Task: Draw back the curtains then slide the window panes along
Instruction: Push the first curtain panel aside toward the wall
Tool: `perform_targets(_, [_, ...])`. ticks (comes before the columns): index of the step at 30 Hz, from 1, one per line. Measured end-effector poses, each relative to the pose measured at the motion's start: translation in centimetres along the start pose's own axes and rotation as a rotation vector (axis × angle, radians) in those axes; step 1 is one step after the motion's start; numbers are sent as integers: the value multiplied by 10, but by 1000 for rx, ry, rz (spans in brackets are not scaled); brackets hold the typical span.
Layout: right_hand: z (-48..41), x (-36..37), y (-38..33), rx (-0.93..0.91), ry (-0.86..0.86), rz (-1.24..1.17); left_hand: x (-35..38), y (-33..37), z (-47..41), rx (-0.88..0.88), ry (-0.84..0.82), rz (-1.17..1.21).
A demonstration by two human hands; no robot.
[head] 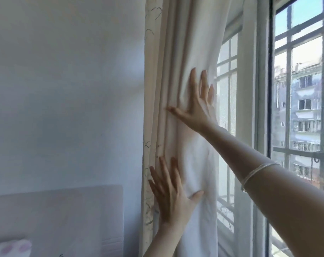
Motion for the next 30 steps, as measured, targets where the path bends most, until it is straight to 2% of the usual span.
perform_targets(20, [-100, 126, 39, -5, 2, -16, 89, -85, -122, 2, 49, 57])
perform_targets(30, [-137, 179, 69, -50, -7, -123, 136, -106, -179, -83, 48, 129])
Point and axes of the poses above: each hand's wrist, its own z-axis away from the middle knuckle, its own x-axis out of the palm, y = z × x, the point moved 4 cm from there along -z, towards the middle knuckle, and after that the axes turned 9 degrees about -y, right-handed, at the moved point
